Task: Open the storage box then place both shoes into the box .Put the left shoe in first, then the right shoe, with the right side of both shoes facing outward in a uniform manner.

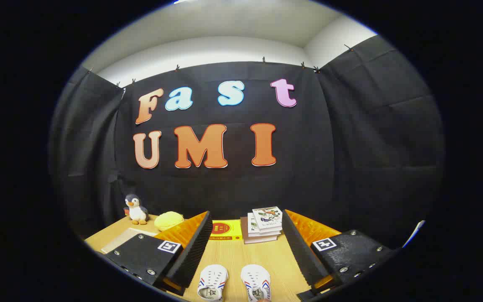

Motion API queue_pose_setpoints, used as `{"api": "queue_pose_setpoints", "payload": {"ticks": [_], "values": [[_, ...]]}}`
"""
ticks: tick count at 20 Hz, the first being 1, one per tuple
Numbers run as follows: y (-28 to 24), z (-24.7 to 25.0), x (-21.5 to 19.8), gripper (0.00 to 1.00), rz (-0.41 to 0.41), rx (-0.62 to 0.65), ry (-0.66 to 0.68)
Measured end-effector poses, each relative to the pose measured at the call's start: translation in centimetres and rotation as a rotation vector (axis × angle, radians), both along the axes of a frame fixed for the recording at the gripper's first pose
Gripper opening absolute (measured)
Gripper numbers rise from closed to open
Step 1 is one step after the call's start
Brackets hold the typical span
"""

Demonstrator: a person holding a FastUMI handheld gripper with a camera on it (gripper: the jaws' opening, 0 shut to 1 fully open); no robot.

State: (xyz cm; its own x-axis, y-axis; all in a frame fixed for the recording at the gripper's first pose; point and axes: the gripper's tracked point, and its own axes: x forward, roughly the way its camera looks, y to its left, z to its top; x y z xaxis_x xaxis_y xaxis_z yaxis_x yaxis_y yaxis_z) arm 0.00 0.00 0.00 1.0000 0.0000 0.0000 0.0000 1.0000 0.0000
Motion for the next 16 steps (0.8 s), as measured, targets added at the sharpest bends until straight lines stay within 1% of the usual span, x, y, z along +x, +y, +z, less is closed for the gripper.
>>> {"api": "queue_pose_setpoints", "payload": {"ticks": [3,8,12,16], "values": [[1.2,-0.6,0.3,0.98,0.004,-0.014,0.025],[3.1,-1.7,0.7,0.98,0.044,-0.023,0.066],[3.6,-2.2,1.4,0.98,0.064,-0.054,0.077],[4.3,-3.1,1.9,0.98,0.093,-0.047,0.102]]}}
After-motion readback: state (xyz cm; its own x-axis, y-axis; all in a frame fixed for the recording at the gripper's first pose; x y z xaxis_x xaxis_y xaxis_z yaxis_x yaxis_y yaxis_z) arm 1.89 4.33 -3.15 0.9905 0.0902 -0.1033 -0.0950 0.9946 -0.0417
